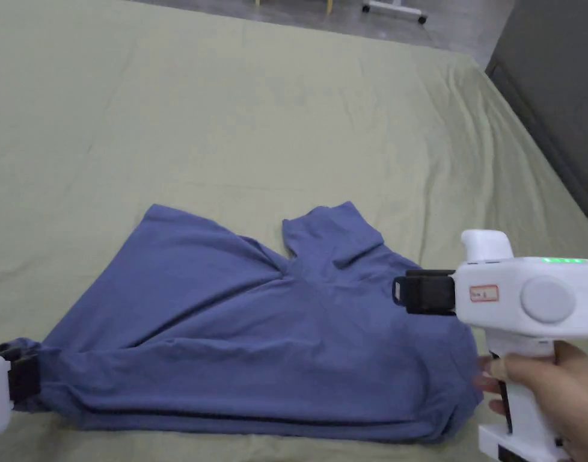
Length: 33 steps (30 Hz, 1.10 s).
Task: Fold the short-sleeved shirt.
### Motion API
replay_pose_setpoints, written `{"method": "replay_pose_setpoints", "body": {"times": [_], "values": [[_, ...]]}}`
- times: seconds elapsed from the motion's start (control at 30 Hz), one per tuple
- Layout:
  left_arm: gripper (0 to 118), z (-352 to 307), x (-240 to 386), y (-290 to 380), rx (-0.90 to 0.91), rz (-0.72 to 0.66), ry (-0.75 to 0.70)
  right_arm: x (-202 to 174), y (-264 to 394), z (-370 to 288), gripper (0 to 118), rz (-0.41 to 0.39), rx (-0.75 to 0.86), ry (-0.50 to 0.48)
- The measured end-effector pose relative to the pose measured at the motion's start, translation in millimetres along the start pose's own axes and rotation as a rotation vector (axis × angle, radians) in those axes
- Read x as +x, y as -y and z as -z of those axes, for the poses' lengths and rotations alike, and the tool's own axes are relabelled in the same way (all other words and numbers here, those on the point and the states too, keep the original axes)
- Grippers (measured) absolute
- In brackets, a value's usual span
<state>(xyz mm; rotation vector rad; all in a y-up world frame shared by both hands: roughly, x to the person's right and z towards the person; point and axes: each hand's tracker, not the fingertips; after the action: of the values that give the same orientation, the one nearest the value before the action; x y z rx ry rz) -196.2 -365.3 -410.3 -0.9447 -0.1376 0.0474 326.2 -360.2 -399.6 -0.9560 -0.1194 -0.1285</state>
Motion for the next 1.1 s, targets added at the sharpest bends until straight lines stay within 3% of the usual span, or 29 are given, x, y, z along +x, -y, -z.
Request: {"method": "replay_pose_setpoints", "body": {"times": [0.1, 0.3, 0.37, 0.4, 0.43, 0.47, 0.5, 0.57, 0.6, 0.73, 0.83, 0.93, 1.1], "values": [[3, -5.4, 2.7, -1.0, 0.01, -0.009, 0.001, 16.3, -21.9, 57.7, 117, -0.076, -0.093, 0.093], [3, 1.9, 4.8, -2.2, -0.012, -0.005, -0.016, 28.0, -36.7, 126.4, 117, -0.029, -0.28, 0.238], [3, 4.7, 3.3, -1.6, -0.017, -0.007, -0.016, 20.0, -26.7, 127.2, 107, -0.043, -0.295, 0.226], [3, 6.4, 2.7, -1.4, -0.021, -0.006, -0.019, 14.2, -24.3, 116.2, 94, -0.014, -0.237, 0.18], [3, 7.4, 3.1, -0.9, -0.025, -0.005, -0.024, 8.7, -24.7, 100.1, 65, -0.012, -0.202, 0.155], [3, 8.2, 3.3, -0.2, -0.029, -0.006, -0.03, -2.7, -20.4, 88.8, 26, -0.063, -0.179, 0.168], [3, 8.7, 2.3, 0.2, -0.031, -0.009, -0.032, -13.9, -15.2, 80.8, 5, -0.122, -0.175, 0.181], [3, 9.8, 2.2, 0.9, -0.037, -0.02, -0.034, -35.9, -2.3, 56.5, 5, -0.287, -0.123, 0.201], [3, 9.9, 2.5, 1.0, -0.038, -0.025, -0.034, -41.9, 1.9, 42.0, 4, -0.308, -0.087, 0.175], [3, 6.5, 1.4, -1.7, -0.037, -0.044, -0.037, -38.2, -1.1, -34.8, 4, -0.17, 0.088, 0.075], [3, -0.5, 2.2, -7.8, -0.031, -0.064, -0.033, -28.6, -12.0, -93.5, 4, -0.117, 0.21, 0.028], [3, -12.6, 3.6, -21.5, 0.002, -0.093, -0.035, -19.2, -26.0, -145.1, 4, -0.098, 0.313, 0.036], [3, -50.0, 10.9, -84.8, 0.144, -0.129, 0.029, -21.5, -57.5, -216.0, 4, -0.14, 0.44, 0.183]]}}
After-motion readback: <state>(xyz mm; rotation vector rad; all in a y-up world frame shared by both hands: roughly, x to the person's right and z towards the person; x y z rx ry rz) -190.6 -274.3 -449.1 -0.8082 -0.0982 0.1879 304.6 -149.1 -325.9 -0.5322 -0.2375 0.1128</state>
